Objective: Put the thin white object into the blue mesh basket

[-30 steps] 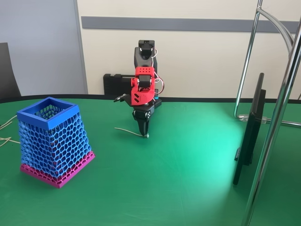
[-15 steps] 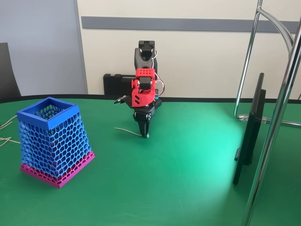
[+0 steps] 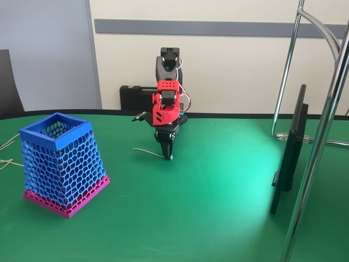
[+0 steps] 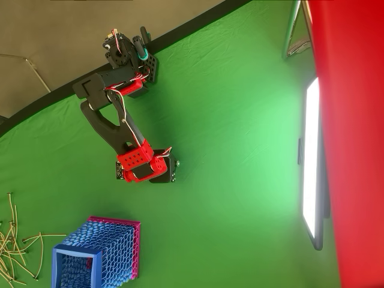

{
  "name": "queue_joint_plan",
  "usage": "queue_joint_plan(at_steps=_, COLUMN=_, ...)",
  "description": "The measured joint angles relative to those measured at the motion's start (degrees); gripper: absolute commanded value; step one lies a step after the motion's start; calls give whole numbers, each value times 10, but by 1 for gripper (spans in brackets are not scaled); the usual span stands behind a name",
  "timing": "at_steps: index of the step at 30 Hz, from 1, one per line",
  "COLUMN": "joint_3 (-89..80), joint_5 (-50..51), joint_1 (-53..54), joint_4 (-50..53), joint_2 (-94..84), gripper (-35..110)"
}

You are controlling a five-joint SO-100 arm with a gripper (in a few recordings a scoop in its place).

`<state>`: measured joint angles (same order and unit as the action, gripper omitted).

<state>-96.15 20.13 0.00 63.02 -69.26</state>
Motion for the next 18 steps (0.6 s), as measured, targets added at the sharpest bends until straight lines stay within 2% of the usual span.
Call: queue_joint_plan(at_steps=18, joint_3=4, joint_5=-10, joint_1=0, joint_4=0, joint_2=-2, gripper=2)
